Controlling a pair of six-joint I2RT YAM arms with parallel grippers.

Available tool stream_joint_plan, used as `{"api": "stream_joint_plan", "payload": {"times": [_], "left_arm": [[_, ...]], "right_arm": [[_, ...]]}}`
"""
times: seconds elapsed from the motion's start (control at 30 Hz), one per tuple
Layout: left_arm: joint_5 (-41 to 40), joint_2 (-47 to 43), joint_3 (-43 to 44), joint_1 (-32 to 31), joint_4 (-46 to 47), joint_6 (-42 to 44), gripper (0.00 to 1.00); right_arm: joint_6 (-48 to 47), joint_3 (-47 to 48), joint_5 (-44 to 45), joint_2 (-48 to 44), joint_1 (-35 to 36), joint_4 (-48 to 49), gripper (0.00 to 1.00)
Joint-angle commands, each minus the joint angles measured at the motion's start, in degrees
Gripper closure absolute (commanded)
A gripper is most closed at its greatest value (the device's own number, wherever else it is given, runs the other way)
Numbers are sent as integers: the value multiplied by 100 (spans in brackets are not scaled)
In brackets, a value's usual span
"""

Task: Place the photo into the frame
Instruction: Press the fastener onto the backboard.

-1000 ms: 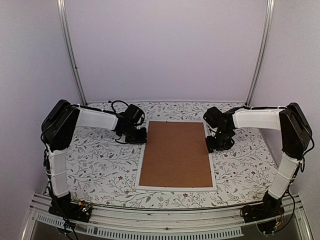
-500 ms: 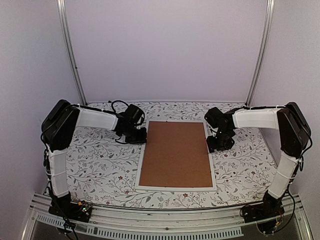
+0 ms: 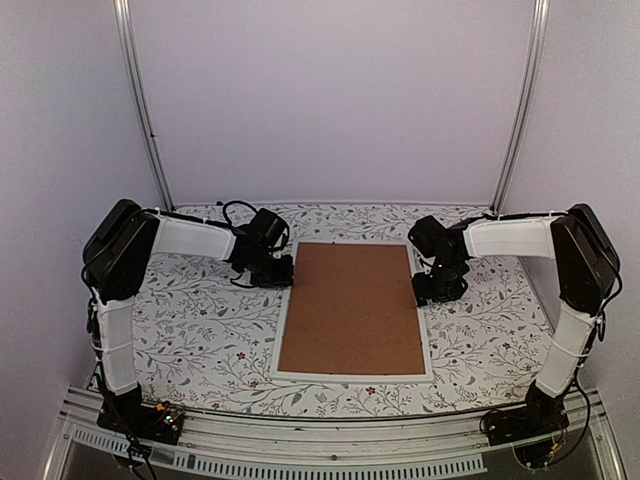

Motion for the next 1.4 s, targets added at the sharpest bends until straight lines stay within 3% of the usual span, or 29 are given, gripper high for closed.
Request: {"api": "stream_joint_plan", "payload": {"times": [0.0,1.37], "left_arm": [[151,94,-108,-124,-103,101,100],[135,1,-241,-135,-38,40,100]], "right_arm": [[82,-57,-77,140,95,-12,39],[627,600,215,1046,1028,-201,39]]}}
